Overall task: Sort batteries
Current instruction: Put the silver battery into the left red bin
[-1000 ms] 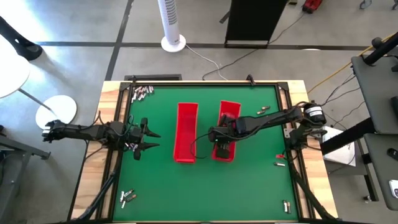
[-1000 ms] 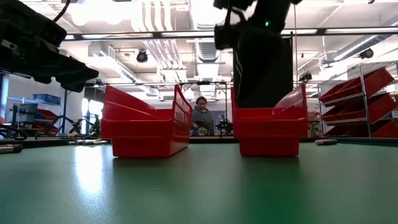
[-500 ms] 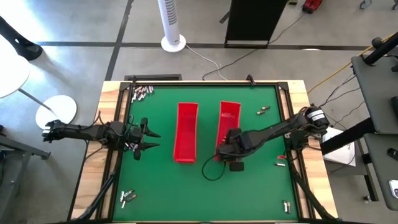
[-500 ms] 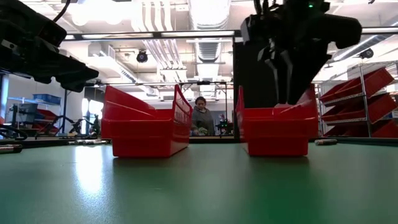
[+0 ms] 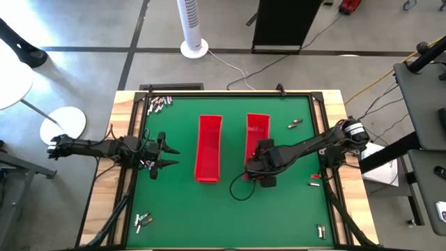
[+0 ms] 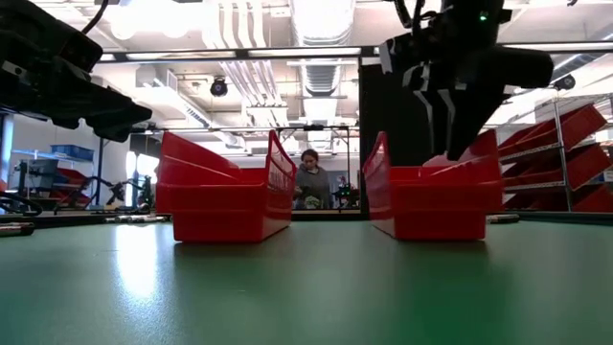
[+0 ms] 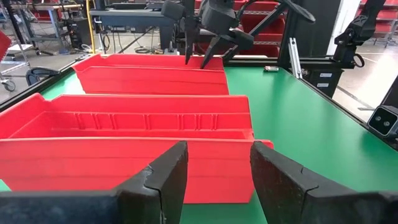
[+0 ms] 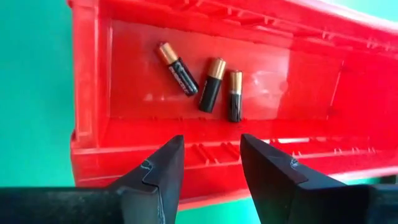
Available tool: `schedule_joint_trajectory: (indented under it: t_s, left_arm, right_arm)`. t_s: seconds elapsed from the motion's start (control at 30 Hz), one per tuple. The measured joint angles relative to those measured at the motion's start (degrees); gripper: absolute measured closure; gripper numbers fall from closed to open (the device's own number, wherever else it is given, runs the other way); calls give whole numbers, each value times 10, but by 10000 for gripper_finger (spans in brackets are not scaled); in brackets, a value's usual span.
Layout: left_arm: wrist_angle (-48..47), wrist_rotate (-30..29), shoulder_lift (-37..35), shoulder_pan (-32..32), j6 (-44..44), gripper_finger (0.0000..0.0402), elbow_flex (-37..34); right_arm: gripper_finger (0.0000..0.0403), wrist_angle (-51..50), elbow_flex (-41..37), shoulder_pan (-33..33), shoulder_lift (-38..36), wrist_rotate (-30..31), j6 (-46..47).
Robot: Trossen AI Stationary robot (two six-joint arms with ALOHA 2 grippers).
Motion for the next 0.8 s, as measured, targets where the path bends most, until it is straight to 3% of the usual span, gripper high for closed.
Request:
schedule_joint_trajectory:
  t_s: [0.4,0.6,0.8]
  left_arm:
    - [0,0,0,0,0,247,0]
    - [0,0,1,0,0,247,0]
    - [0,0,3,0,0,247,0]
  right_arm:
    - [236,-25,20,17,-42,9,34]
    - [247,-28,21,88,-113,10,79]
    - [259,-32,-33,190,-170,-11,161]
